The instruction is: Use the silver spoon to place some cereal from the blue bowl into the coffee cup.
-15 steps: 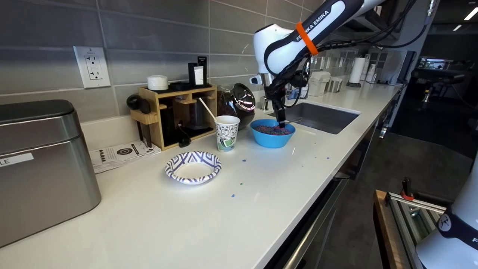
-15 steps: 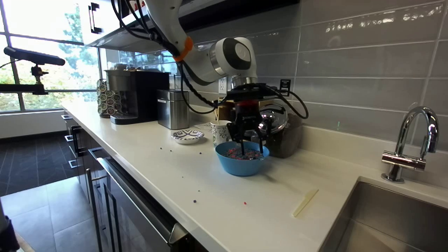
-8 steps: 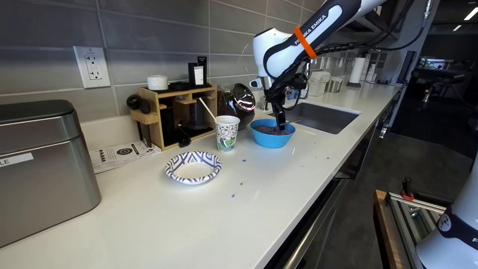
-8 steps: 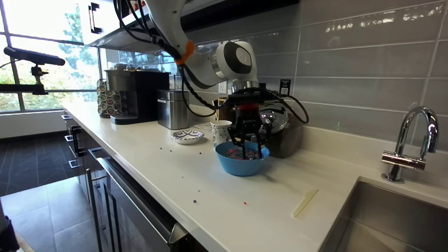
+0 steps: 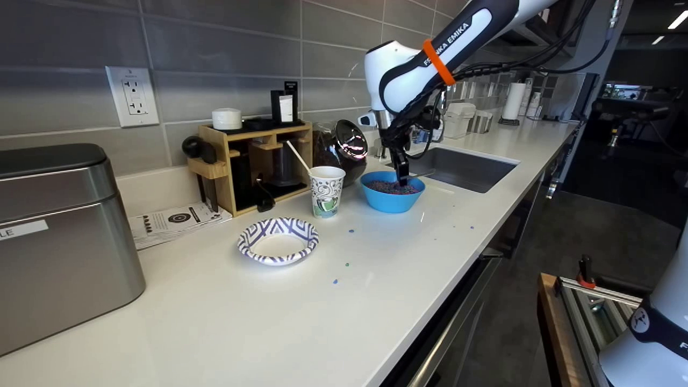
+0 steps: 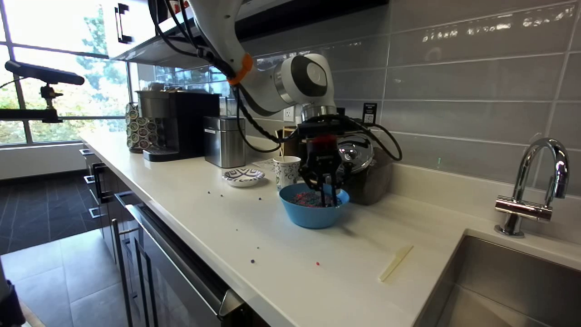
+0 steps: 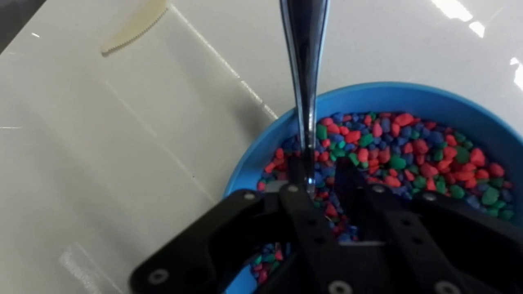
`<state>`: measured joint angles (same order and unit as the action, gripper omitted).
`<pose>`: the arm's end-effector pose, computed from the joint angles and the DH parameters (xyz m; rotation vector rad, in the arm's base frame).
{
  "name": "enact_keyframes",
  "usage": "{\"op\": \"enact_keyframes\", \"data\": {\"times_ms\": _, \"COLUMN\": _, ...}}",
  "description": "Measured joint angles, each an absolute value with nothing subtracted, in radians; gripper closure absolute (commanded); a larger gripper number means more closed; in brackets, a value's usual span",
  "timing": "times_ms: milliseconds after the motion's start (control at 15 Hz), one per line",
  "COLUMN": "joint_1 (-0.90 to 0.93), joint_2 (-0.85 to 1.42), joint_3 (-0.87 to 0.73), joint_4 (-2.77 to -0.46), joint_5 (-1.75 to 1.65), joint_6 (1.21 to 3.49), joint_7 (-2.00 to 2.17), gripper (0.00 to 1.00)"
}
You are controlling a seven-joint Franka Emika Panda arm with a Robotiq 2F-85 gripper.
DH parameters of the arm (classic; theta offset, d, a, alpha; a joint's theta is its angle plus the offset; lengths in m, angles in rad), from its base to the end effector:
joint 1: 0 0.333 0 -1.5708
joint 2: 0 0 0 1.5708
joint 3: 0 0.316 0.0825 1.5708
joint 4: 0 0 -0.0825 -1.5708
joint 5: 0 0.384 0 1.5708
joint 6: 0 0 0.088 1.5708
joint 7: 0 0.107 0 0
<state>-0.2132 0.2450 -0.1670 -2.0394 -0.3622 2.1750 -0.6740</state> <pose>0.5330 -0.2251 0.3189 2.7928 0.7435 -0.3766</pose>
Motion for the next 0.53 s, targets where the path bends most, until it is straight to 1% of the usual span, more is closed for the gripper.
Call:
{"op": "enact_keyframes", "data": {"times_ms": 67, "joint_1": -0.214, "joint_2": 0.245, "joint_3": -0.167, "joint_4": -2.039, "joint_5": -0.362, "joint_6": 2.175, "joint_7": -0.676, "gripper": 0.83}}
{"op": "enact_keyframes", "data": {"times_ms": 133, "joint_1": -0.214, "joint_2": 0.245, "joint_3": -0.167, "joint_4": -2.039, "joint_5": -0.362, "joint_6": 2.175, "joint_7": -0.677, "gripper": 0.85}}
{"op": "enact_keyframes", "data": {"times_ms": 200, "joint_1": -0.215, "joint_2": 0.245, "joint_3": -0.167, "joint_4": -2.039, "joint_5": -0.362, "joint_6": 2.175, "joint_7": -0.678, "gripper": 0.83}}
{"op": "enact_keyframes", "data": {"times_ms": 267, "joint_1": -0.215, "joint_2": 0.245, "joint_3": -0.167, "joint_4": -2.039, "joint_5": -0.362, "joint_6": 2.175, "joint_7": -0.68, "gripper": 0.83}}
{"op": "enact_keyframes", "data": {"times_ms": 333, "joint_1": -0.216, "joint_2": 0.245, "joint_3": -0.167, "joint_4": -2.039, "joint_5": -0.362, "joint_6": 2.175, "joint_7": -0.682, "gripper": 0.82}}
{"op": "enact_keyframes", "data": {"times_ms": 467, "joint_1": -0.218, "joint_2": 0.246, "joint_3": -0.167, "joint_4": -2.039, "joint_5": -0.362, "joint_6": 2.175, "joint_7": -0.685, "gripper": 0.83}}
{"op": "enact_keyframes", "data": {"times_ms": 533, "joint_1": -0.219, "joint_2": 0.246, "joint_3": -0.167, "joint_4": -2.04, "joint_5": -0.362, "joint_6": 2.175, "joint_7": -0.687, "gripper": 0.93}}
